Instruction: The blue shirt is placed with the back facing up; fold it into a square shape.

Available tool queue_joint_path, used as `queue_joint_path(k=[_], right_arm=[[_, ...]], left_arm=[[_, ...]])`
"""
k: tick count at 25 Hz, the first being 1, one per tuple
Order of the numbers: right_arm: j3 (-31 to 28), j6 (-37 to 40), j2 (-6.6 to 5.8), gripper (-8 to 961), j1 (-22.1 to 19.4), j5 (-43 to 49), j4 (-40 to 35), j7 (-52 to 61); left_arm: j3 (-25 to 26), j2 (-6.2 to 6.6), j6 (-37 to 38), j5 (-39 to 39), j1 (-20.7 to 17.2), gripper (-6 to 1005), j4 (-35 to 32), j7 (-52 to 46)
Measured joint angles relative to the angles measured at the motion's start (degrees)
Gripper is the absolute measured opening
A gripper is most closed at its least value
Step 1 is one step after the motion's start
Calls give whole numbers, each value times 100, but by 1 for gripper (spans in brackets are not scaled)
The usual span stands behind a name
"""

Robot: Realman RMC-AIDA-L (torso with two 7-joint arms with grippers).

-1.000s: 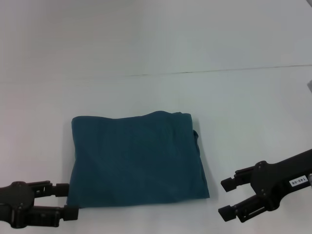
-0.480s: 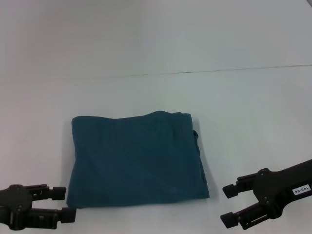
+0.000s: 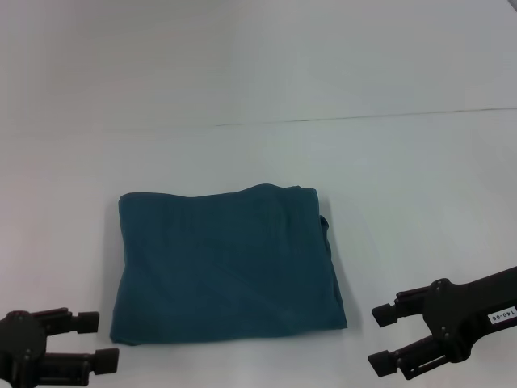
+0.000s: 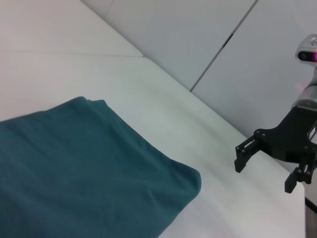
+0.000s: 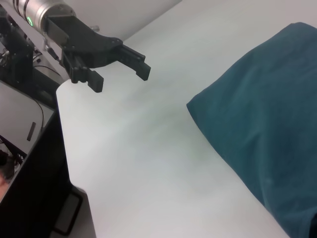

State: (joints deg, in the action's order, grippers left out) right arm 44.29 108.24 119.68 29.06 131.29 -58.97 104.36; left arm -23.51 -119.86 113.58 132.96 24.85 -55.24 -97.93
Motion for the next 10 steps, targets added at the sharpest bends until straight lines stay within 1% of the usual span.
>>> queue_joint_path(k=[5,10], right_arm=[[-11,0,9,924,-7,-26,0,-64],[-77,1,12,924,-27,-124,6,-136]], left_arm=[[73,-17,-67,2,-81,947,13,365],[75,-29,-97,3,-115,947,21,445]])
